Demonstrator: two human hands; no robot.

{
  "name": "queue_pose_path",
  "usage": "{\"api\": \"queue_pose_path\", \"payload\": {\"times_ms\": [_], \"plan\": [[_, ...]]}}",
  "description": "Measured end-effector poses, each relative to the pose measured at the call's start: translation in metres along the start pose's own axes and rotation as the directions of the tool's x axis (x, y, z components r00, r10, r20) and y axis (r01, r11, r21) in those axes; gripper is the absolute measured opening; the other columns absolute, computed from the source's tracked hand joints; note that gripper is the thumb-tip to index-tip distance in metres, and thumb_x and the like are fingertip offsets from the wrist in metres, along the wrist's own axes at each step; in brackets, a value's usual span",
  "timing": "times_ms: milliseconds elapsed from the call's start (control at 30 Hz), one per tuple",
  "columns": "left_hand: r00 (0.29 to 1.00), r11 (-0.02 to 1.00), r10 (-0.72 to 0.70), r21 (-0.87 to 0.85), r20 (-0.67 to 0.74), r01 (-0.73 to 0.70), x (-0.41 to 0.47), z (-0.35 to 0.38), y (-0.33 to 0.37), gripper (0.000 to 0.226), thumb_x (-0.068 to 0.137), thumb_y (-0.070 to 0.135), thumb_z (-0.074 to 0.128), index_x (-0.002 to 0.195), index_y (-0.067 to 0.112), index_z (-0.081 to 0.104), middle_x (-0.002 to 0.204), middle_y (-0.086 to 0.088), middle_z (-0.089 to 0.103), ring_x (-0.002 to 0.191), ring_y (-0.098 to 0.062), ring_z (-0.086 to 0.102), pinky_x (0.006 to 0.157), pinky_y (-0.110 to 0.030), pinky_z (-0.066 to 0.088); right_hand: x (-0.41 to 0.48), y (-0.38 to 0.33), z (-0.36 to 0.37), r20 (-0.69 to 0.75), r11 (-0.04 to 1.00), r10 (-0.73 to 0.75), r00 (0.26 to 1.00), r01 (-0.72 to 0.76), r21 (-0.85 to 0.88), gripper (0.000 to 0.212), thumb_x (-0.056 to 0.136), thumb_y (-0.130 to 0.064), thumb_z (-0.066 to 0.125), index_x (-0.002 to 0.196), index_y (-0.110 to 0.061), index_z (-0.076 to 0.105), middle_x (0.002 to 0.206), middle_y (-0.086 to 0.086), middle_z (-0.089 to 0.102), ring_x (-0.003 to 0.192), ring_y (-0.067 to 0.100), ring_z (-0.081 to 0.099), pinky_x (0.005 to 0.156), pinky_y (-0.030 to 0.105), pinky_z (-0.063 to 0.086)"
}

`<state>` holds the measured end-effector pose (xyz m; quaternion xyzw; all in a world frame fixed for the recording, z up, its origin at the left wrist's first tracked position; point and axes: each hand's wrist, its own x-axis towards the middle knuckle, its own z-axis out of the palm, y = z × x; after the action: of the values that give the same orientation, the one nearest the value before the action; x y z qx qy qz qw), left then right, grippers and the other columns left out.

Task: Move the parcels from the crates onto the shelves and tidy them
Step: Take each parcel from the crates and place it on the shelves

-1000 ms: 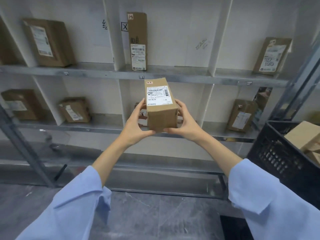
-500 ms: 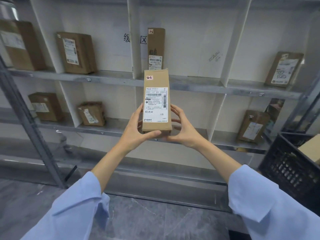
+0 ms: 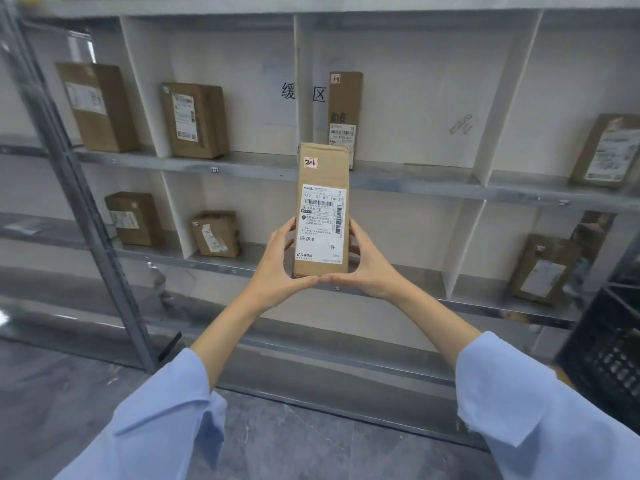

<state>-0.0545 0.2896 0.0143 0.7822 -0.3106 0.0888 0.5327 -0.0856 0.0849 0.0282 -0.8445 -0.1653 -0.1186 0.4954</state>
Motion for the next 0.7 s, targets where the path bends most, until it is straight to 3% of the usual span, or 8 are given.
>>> {"api": "queue_pose_path", "payload": {"times_ms": [100, 167, 333, 467, 500, 600, 633, 700], "plan": [[1.0, 0.997, 0.008, 0.078, -0.029, -0.006, -0.003, -0.013, -0.002, 0.107, 0.067, 0.039, 0.086, 0.152, 0.027, 0.022, 0.153, 0.012, 0.031, 0.135, 0.006, 0.035, 0.113, -0.038, 0.037, 0.01, 0.002, 0.017, -0.017, 1.0, -0.021, 1.0, 0.021, -0.002, 0.109, 0.061, -0.049, 0.091, 0.146, -0.05, 0.023, 0.144, -0.027, 0.04, 0.136, 0.008, 0.04, 0.108, 0.043, 0.044], [0.998, 0.992, 0.016, 0.124, -0.055, -0.009, -0.002, -0.023, -0.007, 0.105, 0.068, 0.032, 0.086, 0.151, 0.028, 0.024, 0.152, 0.013, 0.034, 0.135, 0.001, 0.036, 0.112, -0.042, 0.038, 0.019, 0.002, 0.028, -0.016, 0.999, -0.033, 0.999, 0.033, -0.012, 0.104, 0.062, -0.051, 0.088, 0.144, -0.05, 0.025, 0.141, -0.031, 0.04, 0.138, 0.006, 0.035, 0.113, 0.045, 0.037], [0.991, 0.98, -0.007, 0.198, -0.131, 0.033, 0.0, -0.05, -0.022, 0.106, 0.063, 0.041, 0.08, 0.151, 0.039, 0.02, 0.151, 0.017, 0.035, 0.136, -0.016, 0.037, 0.111, -0.047, 0.037, 0.052, -0.001, 0.051, -0.006, 0.999, -0.02, 1.0, 0.02, 0.027, 0.097, 0.07, -0.044, 0.086, 0.148, -0.034, 0.03, 0.151, -0.009, 0.04, 0.134, 0.001, 0.039, 0.11, 0.031, 0.036], [0.983, 0.971, -0.029, 0.227, -0.18, 0.071, 0.006, -0.079, -0.039, 0.106, 0.072, 0.018, 0.083, 0.153, 0.033, 0.018, 0.154, 0.014, 0.029, 0.134, -0.004, 0.035, 0.104, -0.015, 0.035, 0.085, -0.004, 0.074, 0.031, 0.995, -0.026, 0.999, 0.023, 0.101, 0.092, 0.081, -0.028, 0.081, 0.151, -0.026, 0.022, 0.153, -0.014, 0.033, 0.133, -0.001, 0.034, 0.11, 0.026, 0.031], [0.981, 0.97, -0.038, 0.228, -0.19, 0.082, 0.008, -0.087, -0.045, 0.104, 0.074, 0.015, 0.082, 0.153, 0.033, 0.018, 0.154, 0.015, 0.029, 0.134, -0.003, 0.035, 0.104, -0.014, 0.036, 0.094, -0.005, 0.08, 0.044, 0.992, -0.028, 0.999, 0.023, 0.122, 0.093, 0.081, -0.027, 0.08, 0.152, -0.025, 0.019, 0.155, -0.013, 0.031, 0.135, 0.0, 0.032, 0.111, 0.027, 0.03], [0.97, 0.971, -0.086, 0.199, -0.226, 0.133, 0.014, -0.11, -0.065, 0.101, 0.072, 0.017, 0.08, 0.151, 0.039, 0.019, 0.153, 0.017, 0.031, 0.133, -0.01, 0.042, 0.106, -0.036, 0.044, 0.126, 0.0, 0.102, 0.093, 0.983, -0.044, 0.995, 0.027, 0.18, 0.096, 0.081, -0.021, 0.08, 0.152, -0.022, 0.016, 0.158, -0.007, 0.029, 0.139, 0.002, 0.031, 0.112, 0.017, 0.03], [0.965, 0.972, -0.103, 0.183, -0.24, 0.149, 0.017, -0.118, -0.072, 0.1, 0.072, 0.017, 0.08, 0.15, 0.038, 0.02, 0.152, 0.017, 0.033, 0.131, -0.008, 0.044, 0.104, -0.035, 0.046, 0.138, 0.002, 0.11, 0.107, 0.979, -0.057, 0.993, 0.035, 0.199, 0.094, 0.081, -0.018, 0.08, 0.151, -0.021, 0.017, 0.157, -0.005, 0.032, 0.138, 0.002, 0.033, 0.107, 0.01, 0.031], [0.951, 0.973, -0.141, 0.139, -0.273, 0.184, 0.023, -0.134, -0.086, 0.098, 0.073, 0.012, 0.081, 0.149, 0.033, 0.023, 0.144, 0.024, 0.037, 0.122, 0.007, 0.046, 0.096, -0.019, 0.047, 0.162, 0.005, 0.129, 0.134, 0.976, -0.079, 0.988, 0.049, 0.213, 0.091, 0.081, -0.015, 0.079, 0.148, -0.024, 0.019, 0.154, -0.004, 0.036, 0.136, 0.002, 0.037, 0.099, 0.003, 0.034]]}}
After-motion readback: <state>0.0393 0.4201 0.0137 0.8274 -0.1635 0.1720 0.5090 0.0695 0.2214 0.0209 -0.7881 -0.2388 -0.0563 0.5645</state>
